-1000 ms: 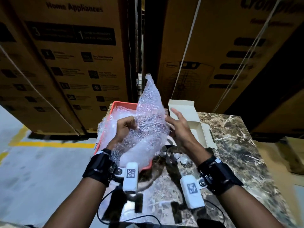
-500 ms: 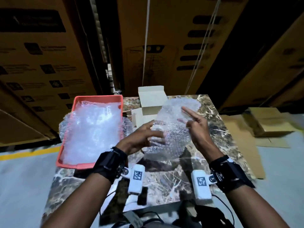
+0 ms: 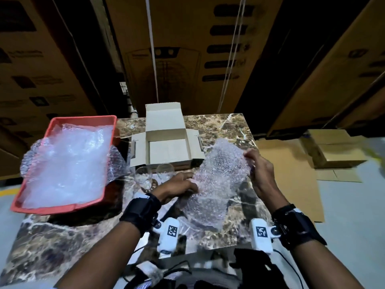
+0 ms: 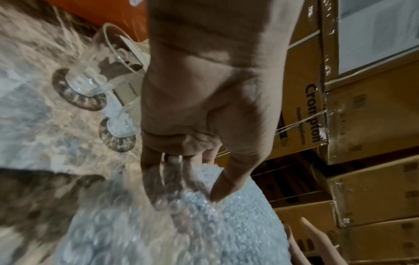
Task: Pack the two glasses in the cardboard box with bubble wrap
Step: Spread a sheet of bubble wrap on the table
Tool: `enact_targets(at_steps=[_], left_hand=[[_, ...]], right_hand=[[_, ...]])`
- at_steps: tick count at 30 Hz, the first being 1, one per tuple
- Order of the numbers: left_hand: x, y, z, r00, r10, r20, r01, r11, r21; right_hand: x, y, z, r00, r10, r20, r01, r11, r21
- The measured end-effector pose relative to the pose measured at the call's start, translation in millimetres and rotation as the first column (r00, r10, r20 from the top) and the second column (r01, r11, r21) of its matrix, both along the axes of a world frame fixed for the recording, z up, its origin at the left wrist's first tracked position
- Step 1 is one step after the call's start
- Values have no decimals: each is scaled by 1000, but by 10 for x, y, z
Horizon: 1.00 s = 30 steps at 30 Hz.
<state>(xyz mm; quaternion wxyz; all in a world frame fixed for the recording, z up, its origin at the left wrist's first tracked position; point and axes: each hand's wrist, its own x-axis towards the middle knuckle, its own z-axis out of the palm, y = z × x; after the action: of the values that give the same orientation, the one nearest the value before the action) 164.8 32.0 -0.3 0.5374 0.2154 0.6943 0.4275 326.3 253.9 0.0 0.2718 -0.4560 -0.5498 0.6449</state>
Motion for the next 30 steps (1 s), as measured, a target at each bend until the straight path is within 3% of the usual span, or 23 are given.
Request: enact_targets(at_steps=[3, 8, 11, 14, 17, 20, 24, 26, 30], left_hand=[[109, 147, -188, 1000, 18, -15, -19, 997, -70], [285, 329, -333, 994, 39, -106, -52, 991, -126], [331, 395, -492, 951, -78, -299, 29, 986, -164], [383, 447, -612, 845, -179, -504, 61, 968, -242], [406, 507, -645, 692, -304, -655, 88, 936, -342], [400, 586, -692, 538, -432, -724, 121, 890, -441], [471, 749, -619, 308, -476, -823, 78, 875, -477], [536, 823, -608, 193, -481, -855, 63, 876, -479], [712, 895, -660, 86, -502, -861, 202, 855, -478]], right_hand=[[186, 219, -227, 999, -23, -45, 20, 997, -71], [402, 497, -622, 984, 36, 176, -3, 983, -182], [504, 562, -693, 973, 154, 175, -102, 956, -275], [577, 638, -764, 957, 234, 173, -179, 942, -284], [611, 702, -840, 982, 139, 127, -97, 951, -293], [676, 720, -886, 994, 55, 94, -30, 969, -244], [741, 689, -977, 991, -33, 131, 49, 991, -124], [750, 622, -912, 983, -9, 182, 15, 999, -28], [771, 468, -810, 980, 38, 194, -55, 995, 85]])
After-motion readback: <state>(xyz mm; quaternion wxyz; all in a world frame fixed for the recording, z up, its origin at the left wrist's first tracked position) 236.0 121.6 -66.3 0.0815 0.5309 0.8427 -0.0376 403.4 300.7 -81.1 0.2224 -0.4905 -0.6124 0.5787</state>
